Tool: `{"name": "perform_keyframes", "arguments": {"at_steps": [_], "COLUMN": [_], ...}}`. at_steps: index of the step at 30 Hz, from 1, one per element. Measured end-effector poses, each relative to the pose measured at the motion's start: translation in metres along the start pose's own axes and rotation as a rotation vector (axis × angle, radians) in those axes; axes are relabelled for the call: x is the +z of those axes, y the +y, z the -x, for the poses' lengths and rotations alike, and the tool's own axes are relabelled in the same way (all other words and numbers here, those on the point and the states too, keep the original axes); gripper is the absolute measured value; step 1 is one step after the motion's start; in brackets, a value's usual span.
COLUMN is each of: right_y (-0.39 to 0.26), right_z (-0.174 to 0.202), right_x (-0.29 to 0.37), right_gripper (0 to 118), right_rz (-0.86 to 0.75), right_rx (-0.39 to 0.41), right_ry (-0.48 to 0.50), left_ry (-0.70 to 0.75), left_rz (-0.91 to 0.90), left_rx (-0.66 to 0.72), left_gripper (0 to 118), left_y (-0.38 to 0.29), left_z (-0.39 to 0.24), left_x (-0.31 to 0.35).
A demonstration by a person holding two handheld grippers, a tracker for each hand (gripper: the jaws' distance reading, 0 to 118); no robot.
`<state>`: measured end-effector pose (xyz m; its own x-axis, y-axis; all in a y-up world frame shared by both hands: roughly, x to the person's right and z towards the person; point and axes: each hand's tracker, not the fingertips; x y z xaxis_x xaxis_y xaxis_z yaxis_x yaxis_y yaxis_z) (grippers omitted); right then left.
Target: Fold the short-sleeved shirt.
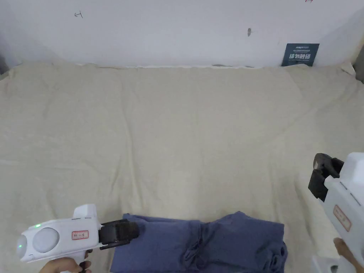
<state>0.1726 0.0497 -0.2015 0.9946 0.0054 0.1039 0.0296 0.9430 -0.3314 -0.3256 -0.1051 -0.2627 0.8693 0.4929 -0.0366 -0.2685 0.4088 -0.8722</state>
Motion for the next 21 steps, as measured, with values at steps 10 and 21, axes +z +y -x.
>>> {"name": "perform_keyframes", "arguments": {"at_steps": [10,21], "right_y": [-0.002,0.010], "right_z": [-0.004,0.002], "right_x": [-0.007,-0.006], "right_gripper": [2,2], "right_rz": [0.029,0.012], "right_rx": [0.013,0.006], "right_ry": [-0.004,0.008], "left_ry": [0.004,0.098], "left_rz": [0.013,-0.165], "left_rx": [-0.018,-0.021], "left_gripper": [31,14], "left_y": [-0.014,-0.003], "left_z": [0.003,-0.003], "left_x": [-0.043,0.029]}}
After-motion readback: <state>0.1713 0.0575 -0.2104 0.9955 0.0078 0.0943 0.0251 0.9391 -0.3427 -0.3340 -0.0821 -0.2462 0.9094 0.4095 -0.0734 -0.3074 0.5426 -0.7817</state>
